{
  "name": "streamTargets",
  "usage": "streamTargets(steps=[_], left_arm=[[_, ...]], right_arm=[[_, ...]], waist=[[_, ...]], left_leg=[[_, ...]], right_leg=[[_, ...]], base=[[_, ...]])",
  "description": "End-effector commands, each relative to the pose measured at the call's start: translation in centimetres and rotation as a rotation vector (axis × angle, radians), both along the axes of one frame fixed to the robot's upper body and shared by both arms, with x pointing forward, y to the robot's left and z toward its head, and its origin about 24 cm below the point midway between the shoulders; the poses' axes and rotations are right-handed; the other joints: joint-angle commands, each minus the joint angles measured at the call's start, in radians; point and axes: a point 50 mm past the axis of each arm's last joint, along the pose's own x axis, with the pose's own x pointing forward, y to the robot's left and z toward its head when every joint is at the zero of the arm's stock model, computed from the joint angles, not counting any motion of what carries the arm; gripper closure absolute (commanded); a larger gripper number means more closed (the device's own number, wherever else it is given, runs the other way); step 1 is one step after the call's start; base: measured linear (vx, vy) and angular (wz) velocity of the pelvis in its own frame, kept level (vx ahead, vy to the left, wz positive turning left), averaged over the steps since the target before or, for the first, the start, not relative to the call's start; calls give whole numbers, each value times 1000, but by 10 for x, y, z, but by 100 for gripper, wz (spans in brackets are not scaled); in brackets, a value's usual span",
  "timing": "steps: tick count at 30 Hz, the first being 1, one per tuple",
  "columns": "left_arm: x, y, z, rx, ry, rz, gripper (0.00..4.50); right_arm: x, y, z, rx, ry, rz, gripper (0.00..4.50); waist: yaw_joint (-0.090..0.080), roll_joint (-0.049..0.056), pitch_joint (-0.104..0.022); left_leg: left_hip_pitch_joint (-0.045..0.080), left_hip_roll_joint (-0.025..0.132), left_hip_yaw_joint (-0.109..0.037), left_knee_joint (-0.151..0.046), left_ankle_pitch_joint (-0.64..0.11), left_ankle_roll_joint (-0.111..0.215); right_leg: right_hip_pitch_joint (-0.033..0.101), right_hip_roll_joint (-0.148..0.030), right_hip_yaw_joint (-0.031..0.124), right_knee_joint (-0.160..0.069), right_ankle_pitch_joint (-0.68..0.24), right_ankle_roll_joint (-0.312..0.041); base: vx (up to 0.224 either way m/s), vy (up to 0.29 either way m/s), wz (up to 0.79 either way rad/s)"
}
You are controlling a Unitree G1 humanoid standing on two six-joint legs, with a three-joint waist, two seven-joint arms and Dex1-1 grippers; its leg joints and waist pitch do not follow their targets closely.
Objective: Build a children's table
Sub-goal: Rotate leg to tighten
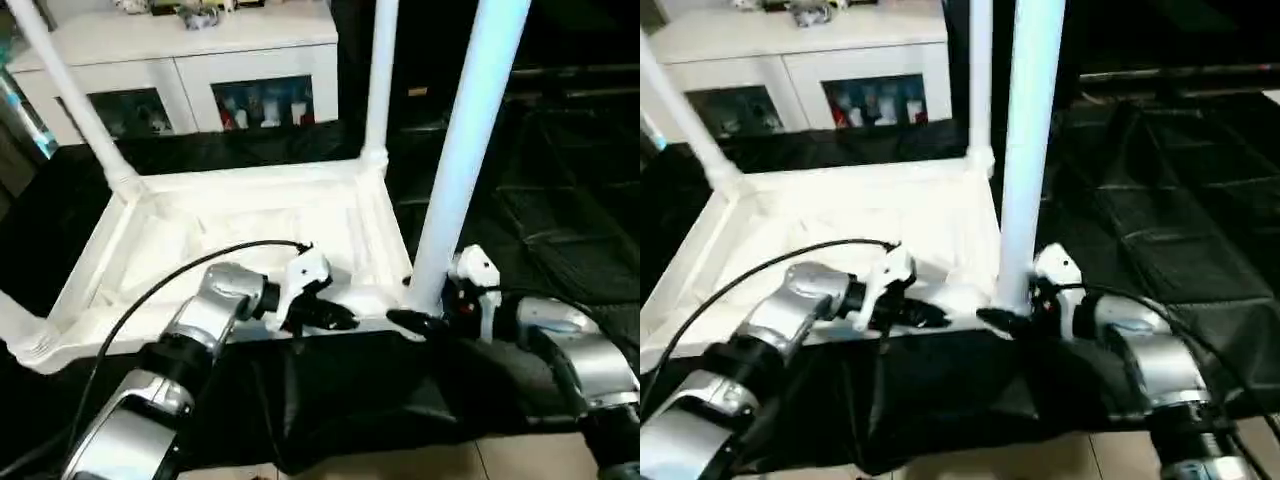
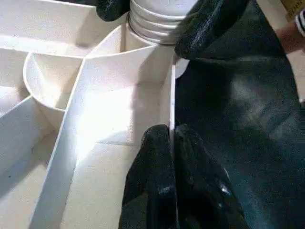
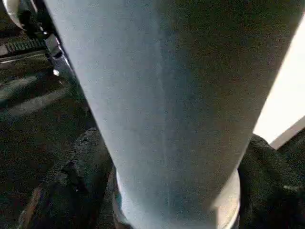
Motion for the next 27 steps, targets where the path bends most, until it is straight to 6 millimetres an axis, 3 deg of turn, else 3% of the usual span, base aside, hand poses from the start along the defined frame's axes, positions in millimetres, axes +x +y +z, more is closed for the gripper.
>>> streamTargets(steps=[1, 7, 10, 12, 13, 15, 17, 18, 21, 23, 27], left_arm=[[0, -10, 13, -75, -28, -38, 450], [1, -13, 15, -83, -37, -16, 450], [12, -20, 15, -85, -80, 105, 450], [20, -27, 16, -81, -120, 200, 450], [22, -29, 16, -80, -131, 220, 450], [27, -36, 17, -75, -163, 287, 450], [29, -39, 17, -74, -172, 309, 450], [31, -47, 18, -76, -186, 354, 450], [31, -65, 19, -96, -188, 387, 450], [31, -67, 19, -98, -188, 379, 450], [27, -63, 18, -110, -170, 292, 450]], right_arm=[[-5, 13, -1, 32, 19, 71, 138], [-7, 21, -4, 65, 32, 57, 172], [5, 21, -14, 34, 23, -137, 176], [17, 18, -25, 2, 23, -333, 178], [19, 18, -27, 1, 21, -371, 178], [24, 18, -34, -3, 27, -504, 178], [25, 18, -36, -2, 33, -546, 178], [28, 20, -42, -23, 46, -623, 178], [30, 31, -48, -44, 42, -659, 178], [31, 34, -47, -23, 41, -648, 122], [28, 37, -33, 113, 50, -534, 80]], waist=[[2, -26, -62], [8, -25, -64], [4, -26, -62], [-5, -26, -58], [-14, -29, -59], [-20, -22, -57], [-22, -27, -58], [-22, -18, -57], [-28, -20, -58], [-24, -21, -58], [-20, -19, -60]], left_leg=[[17, 58, -27, -70, -250, 101], [19, 58, -26, -68, -232, 105], [18, 56, -27, -69, -235, 94], [20, 52, -28, -71, -270, 69], [24, 48, -32, -71, -303, 45], [25, 48, -32, -72, -314, 40], [26, 46, -34, -73, -337, 40], [26, 47, -35, -73, -335, 40], [27, 44, -34, -74, -348, 30], [23, 45, -35, -74, -341, 51], [20, 46, -34, -74, -329, 73]], right_leg=[[43, -43, 32, -68, -283, -239], [42, -42, 32, -66, -258, -242], [39, -41, 32, -68, -277, -236], [34, -40, 30, -74, -335, -225], [36, -42, 28, -83, -400, -200], [31, -40, 30, -86, -408, -192], [33, -43, 28, -92, -450, -171], [33, -43, 28, -92, -445, -170], [31, -39, 26, -94, -440, -165], [35, -41, 27, -94, -421, -166], [40, -42, 27, -91, -391, -172]], base=[[0, 0, 0], [0, 0, 0], [0, 0, 0], [0, 0, 0], [0, 0, 0], [0, 0, 0], [0, 0, 0], [0, 0, 0], [0, 0, 0], [0, 0, 0], [0, 0, 0]])
